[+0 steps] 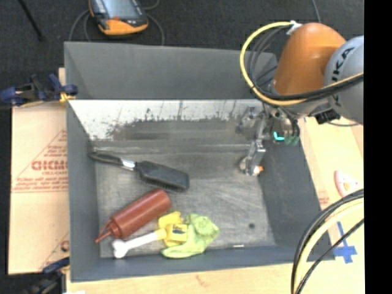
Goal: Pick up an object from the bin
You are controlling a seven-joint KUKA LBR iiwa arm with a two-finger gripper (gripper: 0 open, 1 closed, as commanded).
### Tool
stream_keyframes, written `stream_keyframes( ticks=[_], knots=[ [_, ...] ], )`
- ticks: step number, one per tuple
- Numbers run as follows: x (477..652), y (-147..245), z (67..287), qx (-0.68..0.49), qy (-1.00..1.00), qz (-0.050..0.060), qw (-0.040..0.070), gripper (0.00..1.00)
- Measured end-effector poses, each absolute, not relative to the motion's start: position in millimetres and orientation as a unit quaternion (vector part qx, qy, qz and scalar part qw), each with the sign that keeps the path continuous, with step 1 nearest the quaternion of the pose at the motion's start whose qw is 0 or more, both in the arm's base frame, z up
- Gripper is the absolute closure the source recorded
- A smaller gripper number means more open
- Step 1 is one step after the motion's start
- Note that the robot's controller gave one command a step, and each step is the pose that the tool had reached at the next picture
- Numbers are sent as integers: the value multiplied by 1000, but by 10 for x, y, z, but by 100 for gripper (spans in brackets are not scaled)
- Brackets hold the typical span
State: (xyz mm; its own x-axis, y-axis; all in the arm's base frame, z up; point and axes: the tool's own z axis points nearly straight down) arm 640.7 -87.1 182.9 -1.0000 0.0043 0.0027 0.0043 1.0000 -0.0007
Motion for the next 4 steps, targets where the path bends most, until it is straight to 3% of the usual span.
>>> stream_keyframes(
  ticks=[2, 3, 4],
  knots=[
    [6432, -885, 1855, -3, -1000, 1, -3, 0],
    [6443, -1463, 1431, 0, -1000, 1, -2, 0],
    [6395, -1647, 1301, 17, -1000, 1, -1, 0]
  ],
)
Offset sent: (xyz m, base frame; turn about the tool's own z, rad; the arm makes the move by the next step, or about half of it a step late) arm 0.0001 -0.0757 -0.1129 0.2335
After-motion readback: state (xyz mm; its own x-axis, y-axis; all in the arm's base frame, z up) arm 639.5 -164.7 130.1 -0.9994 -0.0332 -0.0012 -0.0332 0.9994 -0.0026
